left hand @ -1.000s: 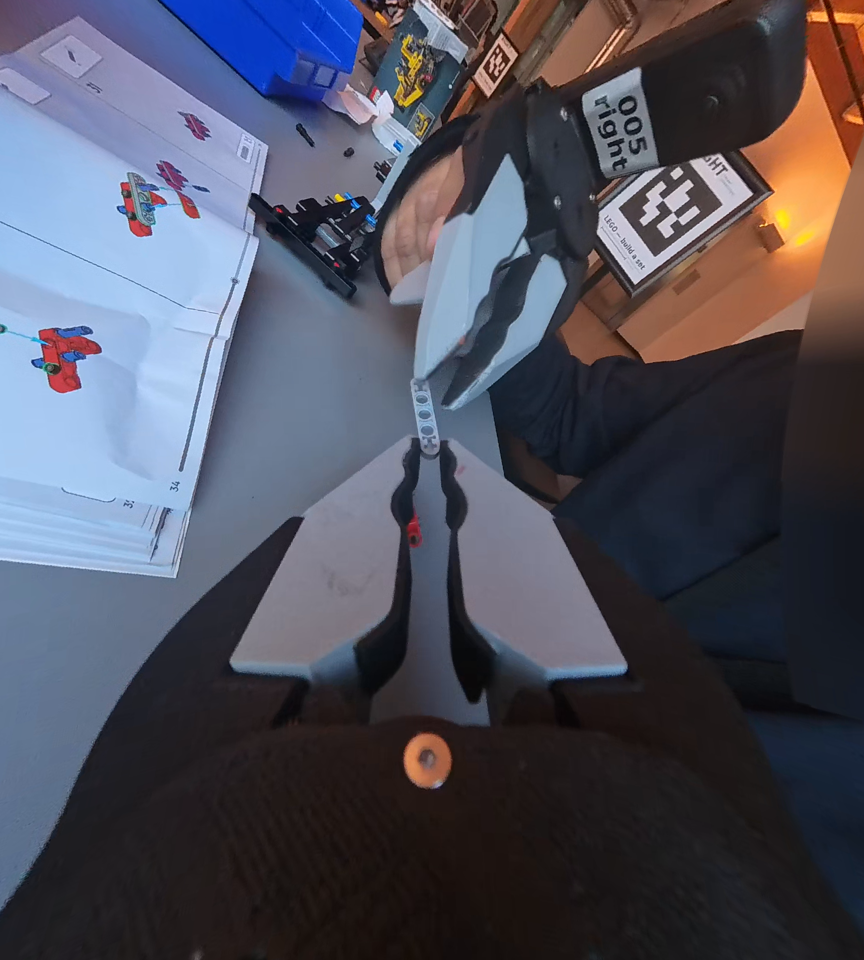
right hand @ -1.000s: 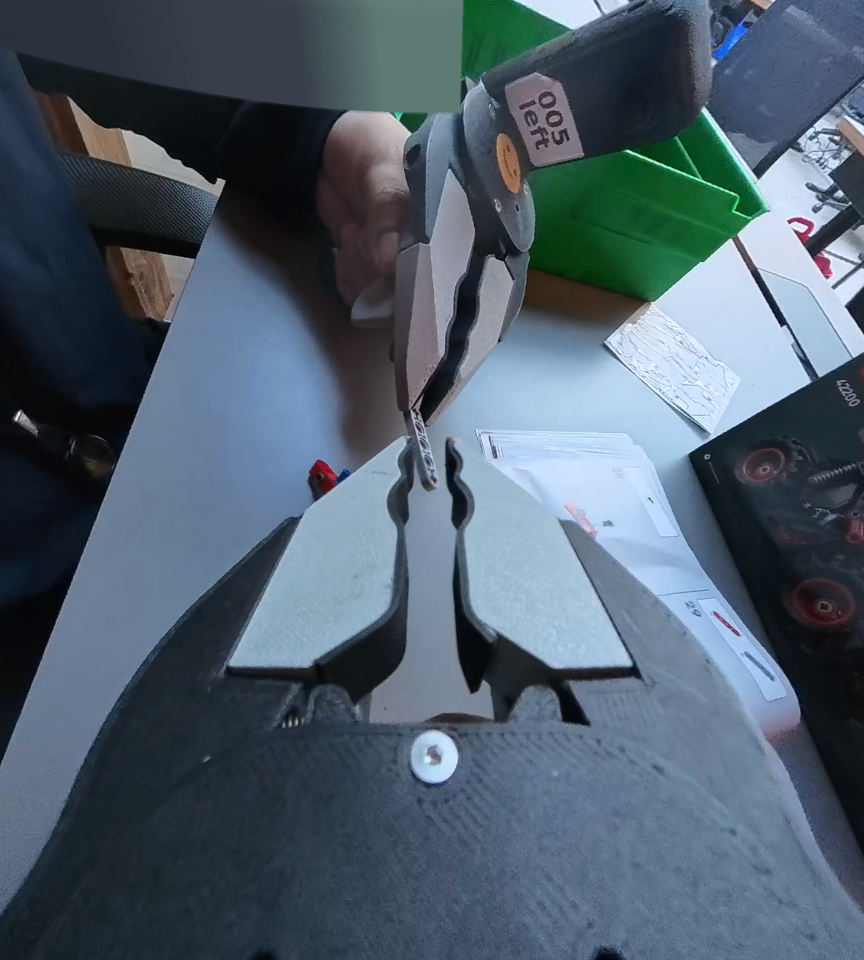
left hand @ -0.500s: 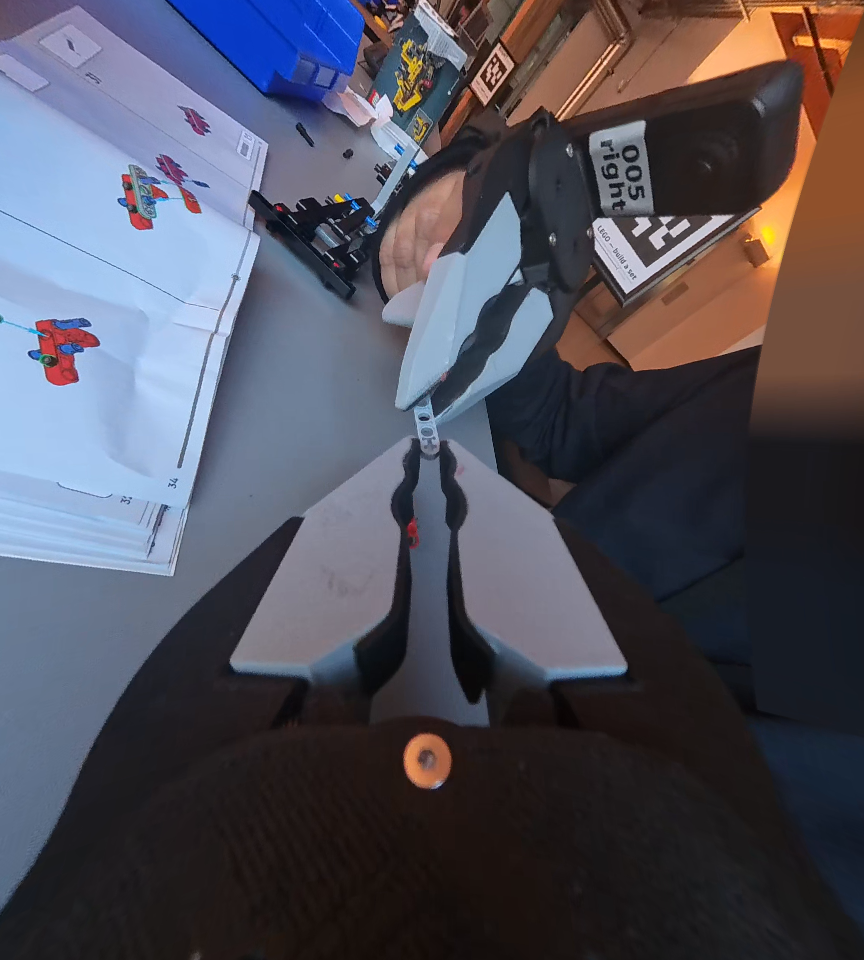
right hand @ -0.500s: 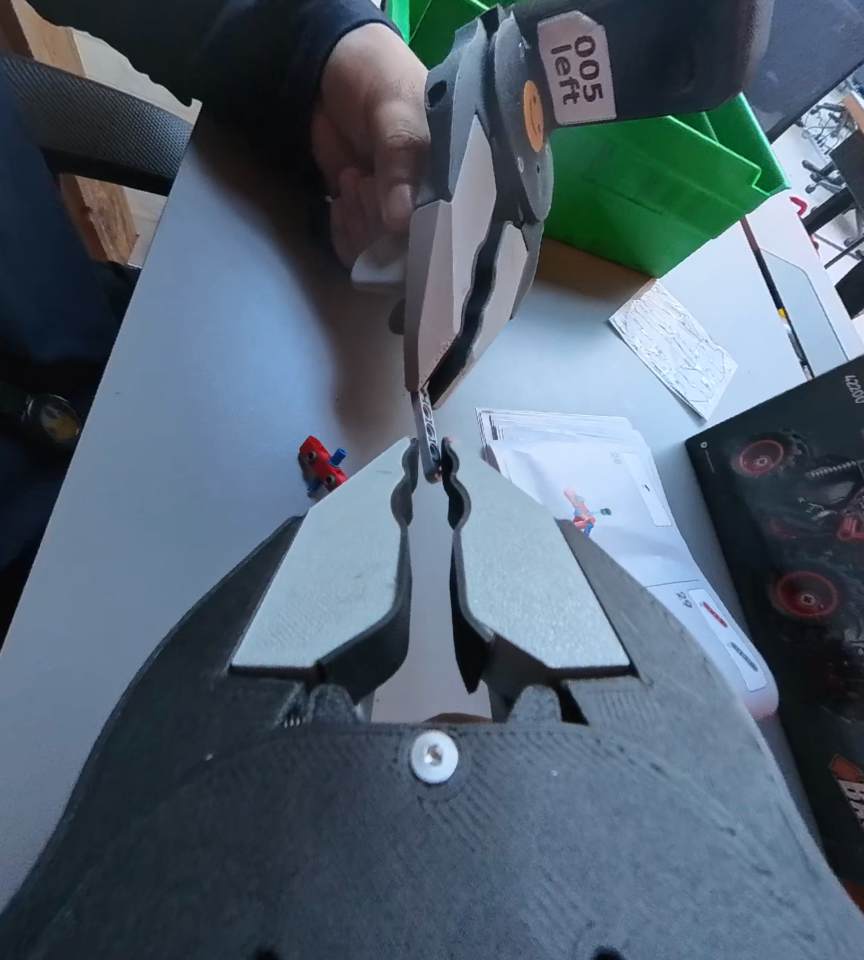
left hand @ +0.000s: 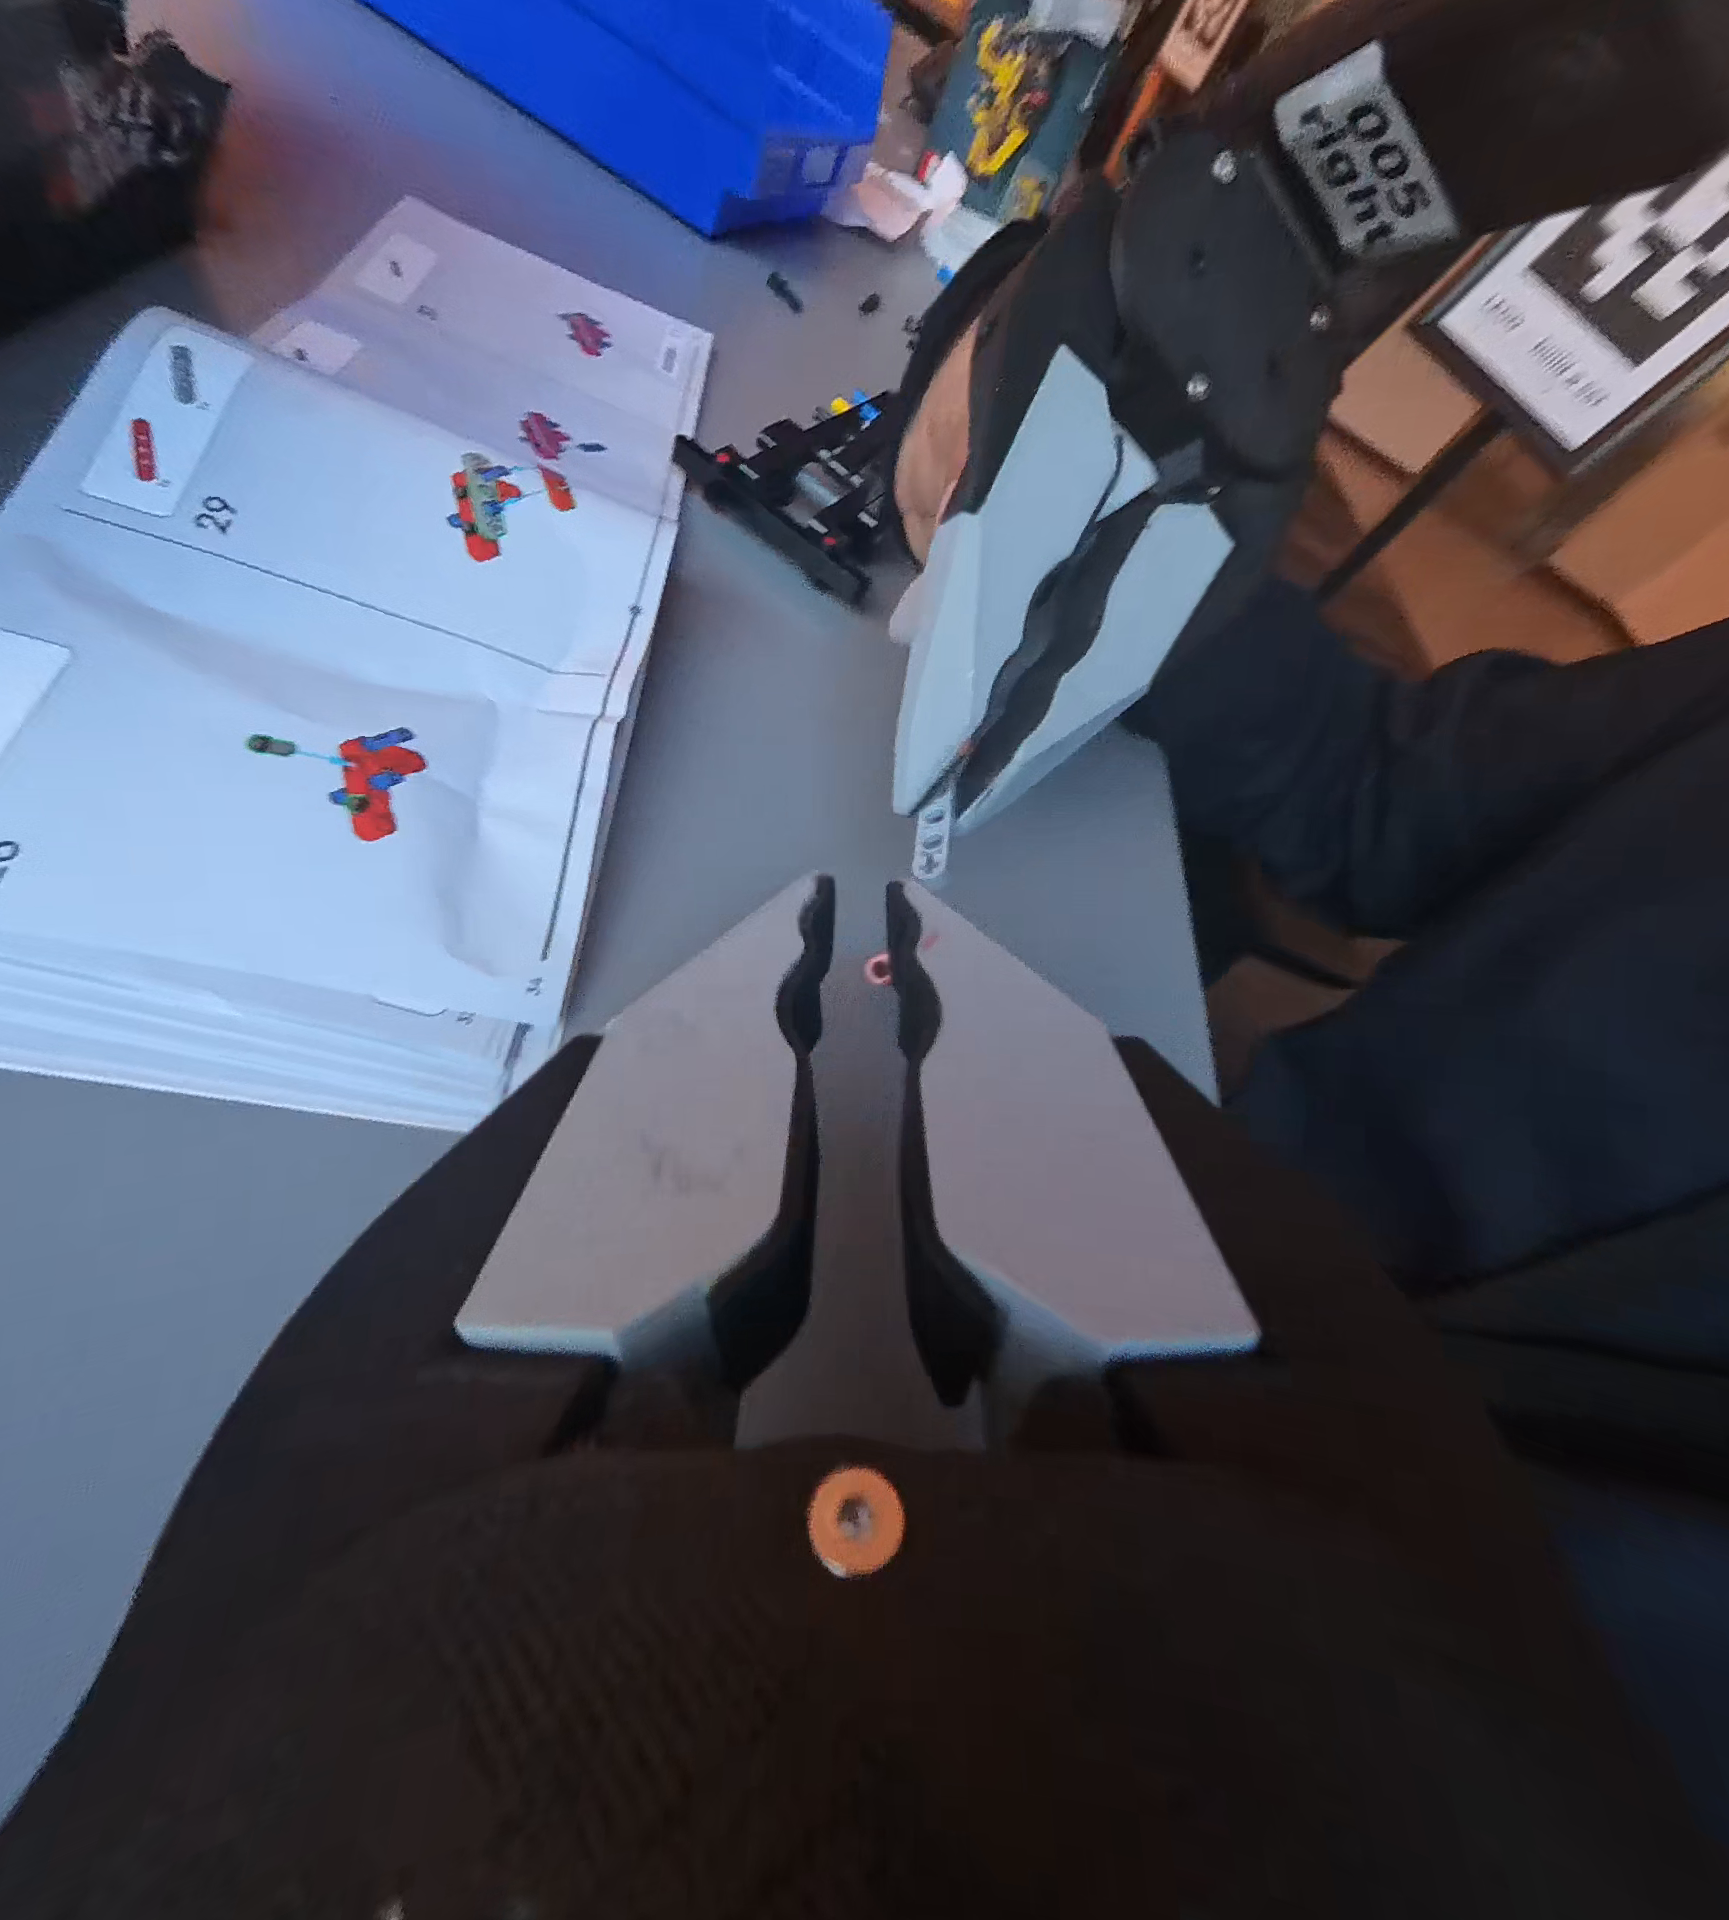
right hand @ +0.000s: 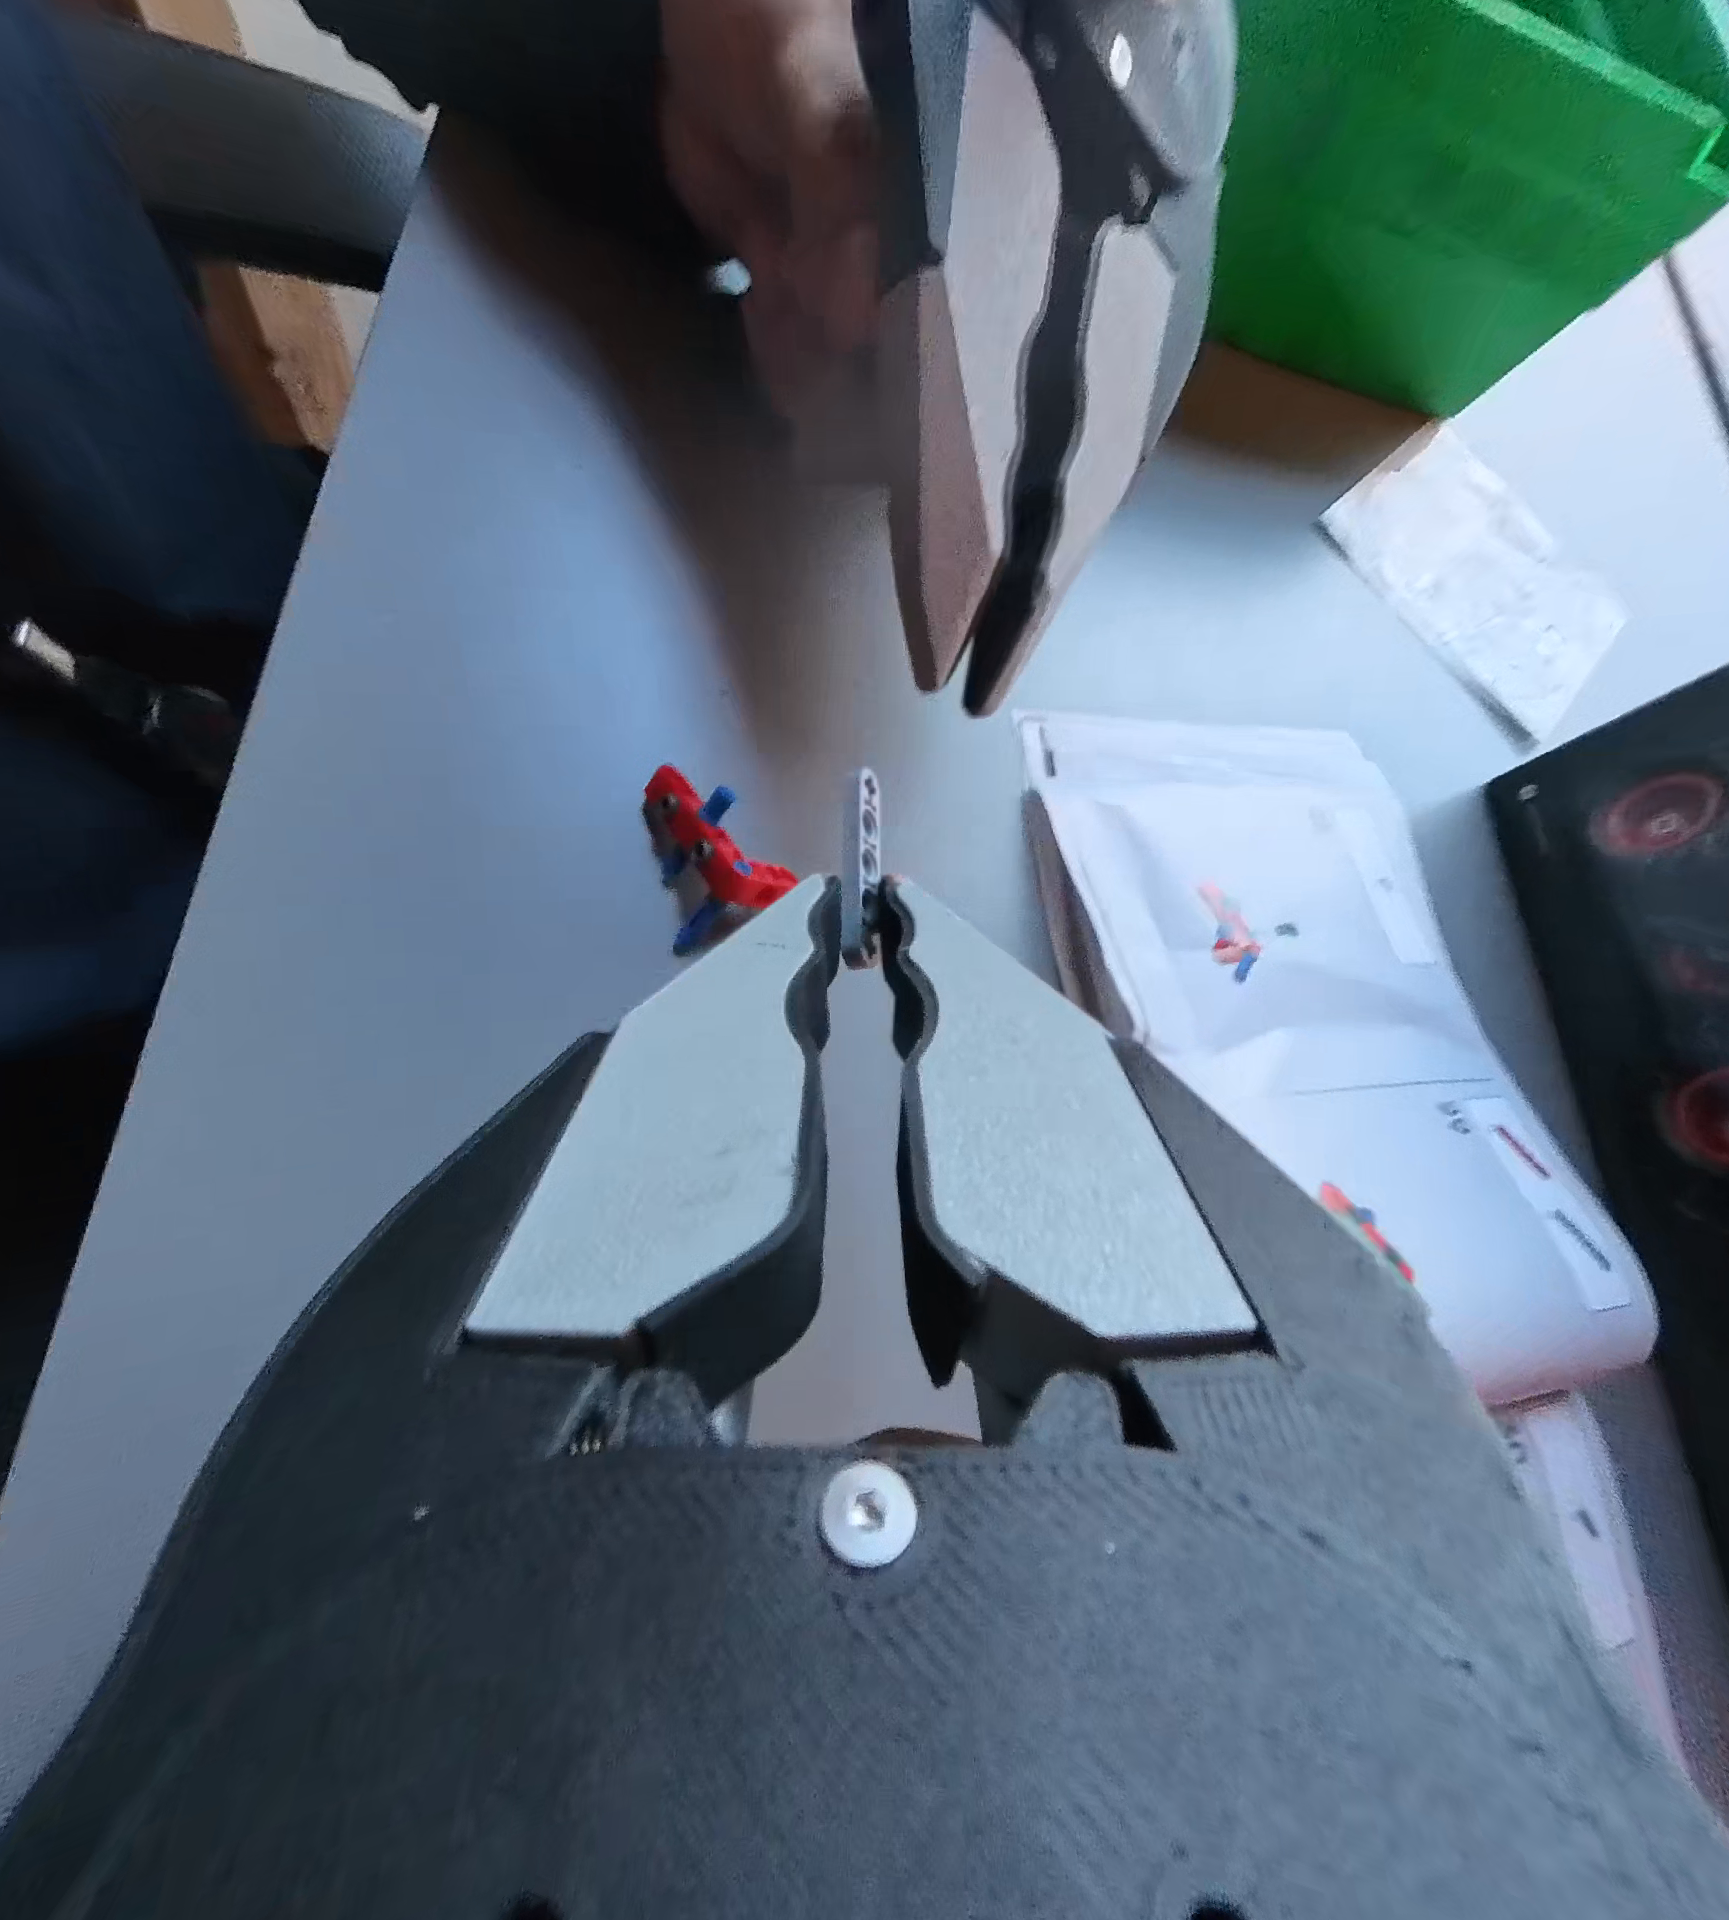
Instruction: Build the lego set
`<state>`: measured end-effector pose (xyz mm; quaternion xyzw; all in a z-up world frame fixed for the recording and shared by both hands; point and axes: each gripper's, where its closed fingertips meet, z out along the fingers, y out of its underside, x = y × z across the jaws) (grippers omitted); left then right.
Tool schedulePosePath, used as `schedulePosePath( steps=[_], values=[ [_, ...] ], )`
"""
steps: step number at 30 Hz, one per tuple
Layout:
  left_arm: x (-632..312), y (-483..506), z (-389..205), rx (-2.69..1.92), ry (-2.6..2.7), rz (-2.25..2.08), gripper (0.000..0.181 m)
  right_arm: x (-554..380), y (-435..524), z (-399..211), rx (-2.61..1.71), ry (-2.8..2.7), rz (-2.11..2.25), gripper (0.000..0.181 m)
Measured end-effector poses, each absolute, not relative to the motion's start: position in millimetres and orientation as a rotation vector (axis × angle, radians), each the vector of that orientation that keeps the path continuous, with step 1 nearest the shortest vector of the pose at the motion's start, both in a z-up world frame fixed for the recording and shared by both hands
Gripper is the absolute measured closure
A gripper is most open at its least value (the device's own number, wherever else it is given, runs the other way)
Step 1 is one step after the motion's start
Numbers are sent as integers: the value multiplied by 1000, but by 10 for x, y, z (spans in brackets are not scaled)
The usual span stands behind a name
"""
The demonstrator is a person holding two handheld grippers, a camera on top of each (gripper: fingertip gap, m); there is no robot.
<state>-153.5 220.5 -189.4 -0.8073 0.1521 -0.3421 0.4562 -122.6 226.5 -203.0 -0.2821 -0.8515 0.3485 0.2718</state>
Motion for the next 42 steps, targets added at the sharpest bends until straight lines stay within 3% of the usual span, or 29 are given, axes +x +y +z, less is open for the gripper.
schedulePosePath(
  steps=[7, 16, 29, 38, 42],
  values=[
    [-1567, 2218, -1947, -2020, 372, -819, 174, -1030, 2397, -2433, -877, -2498, 823, 177],
    [-1607, 2227, -1959, -2030, 369, -799, 173, -925, 2482, -2370, -940, -2494, 916, 168],
    [-1604, 2254, -1989, -2047, 388, -745, 171, -1079, 2675, -1268, -801, -1911, 1241, 172],
    [-1509, 2259, -1957, -2012, 514, -570, 169, -1075, 2812, -944, -789, -1687, 1340, 152],
    [-1352, 2201, -1799, -1954, 582, -608, 171, -1110, 2940, -915, -820, -1616, 1322, 152]
  ],
)
